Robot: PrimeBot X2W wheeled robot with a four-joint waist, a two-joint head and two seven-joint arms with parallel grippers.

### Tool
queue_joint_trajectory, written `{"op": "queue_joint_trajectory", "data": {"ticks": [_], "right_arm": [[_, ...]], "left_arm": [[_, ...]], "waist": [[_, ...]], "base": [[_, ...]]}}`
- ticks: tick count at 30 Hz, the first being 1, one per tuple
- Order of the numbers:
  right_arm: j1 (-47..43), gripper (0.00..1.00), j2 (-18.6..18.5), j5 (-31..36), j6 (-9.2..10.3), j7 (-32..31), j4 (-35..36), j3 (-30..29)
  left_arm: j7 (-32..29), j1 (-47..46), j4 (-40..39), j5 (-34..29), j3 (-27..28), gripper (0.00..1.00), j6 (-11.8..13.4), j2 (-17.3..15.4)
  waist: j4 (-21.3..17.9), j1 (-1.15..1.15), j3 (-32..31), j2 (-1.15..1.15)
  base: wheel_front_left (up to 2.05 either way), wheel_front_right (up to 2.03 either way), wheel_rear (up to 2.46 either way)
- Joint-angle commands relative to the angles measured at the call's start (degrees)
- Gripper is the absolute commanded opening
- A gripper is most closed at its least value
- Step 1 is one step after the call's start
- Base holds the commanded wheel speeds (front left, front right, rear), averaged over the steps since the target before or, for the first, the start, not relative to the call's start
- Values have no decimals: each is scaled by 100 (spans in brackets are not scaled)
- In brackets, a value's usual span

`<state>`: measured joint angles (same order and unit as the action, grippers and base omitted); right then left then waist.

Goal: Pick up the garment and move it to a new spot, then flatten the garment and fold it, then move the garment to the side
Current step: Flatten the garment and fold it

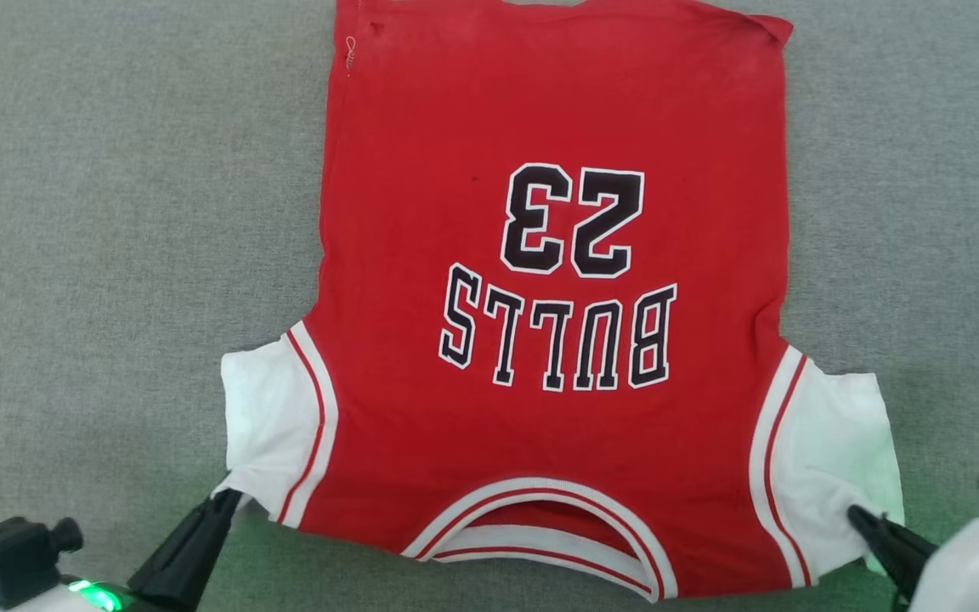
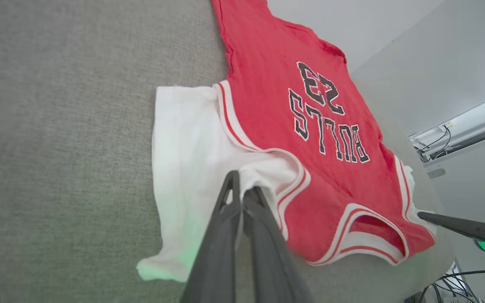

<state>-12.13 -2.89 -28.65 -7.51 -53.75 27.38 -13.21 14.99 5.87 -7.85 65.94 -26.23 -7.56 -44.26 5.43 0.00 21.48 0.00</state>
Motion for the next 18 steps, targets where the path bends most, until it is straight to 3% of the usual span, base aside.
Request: {"op": "queue_joint_trajectory", "data": {"ticks": [1,6,7,8,13,18], "right_arm": [[94,0,-4,0,2,-4,-87,25],[314,3,-4,129,2,153,-492,127],[349,60,-5,215,2,212,-496,145],[372,100,-6,254,2,254,-479,156],[445,100,-12,236,2,206,-40,168],[706,100,-147,107,2,-159,920,-132]], "left_arm": [[27,-100,48,31,-42,0,15,-11],[20,-406,392,-59,-404,0,15,-31],[20,-443,421,-42,-414,0,15,6],[20,-457,432,15,-406,0,15,46],[20,-490,498,3,-404,0,15,43],[20,-487,370,-33,-363,0,15,28]], "waist": [[23,0,21,0],[67,0,44,0],[65,0,43,0],[60,0,41,0],[2,0,34,0],[10,0,92,0]], "base": [[0,0,0],[0,0,0],[0,0,0],[0,0,0],[0,0,0],[0,0,0]]}}
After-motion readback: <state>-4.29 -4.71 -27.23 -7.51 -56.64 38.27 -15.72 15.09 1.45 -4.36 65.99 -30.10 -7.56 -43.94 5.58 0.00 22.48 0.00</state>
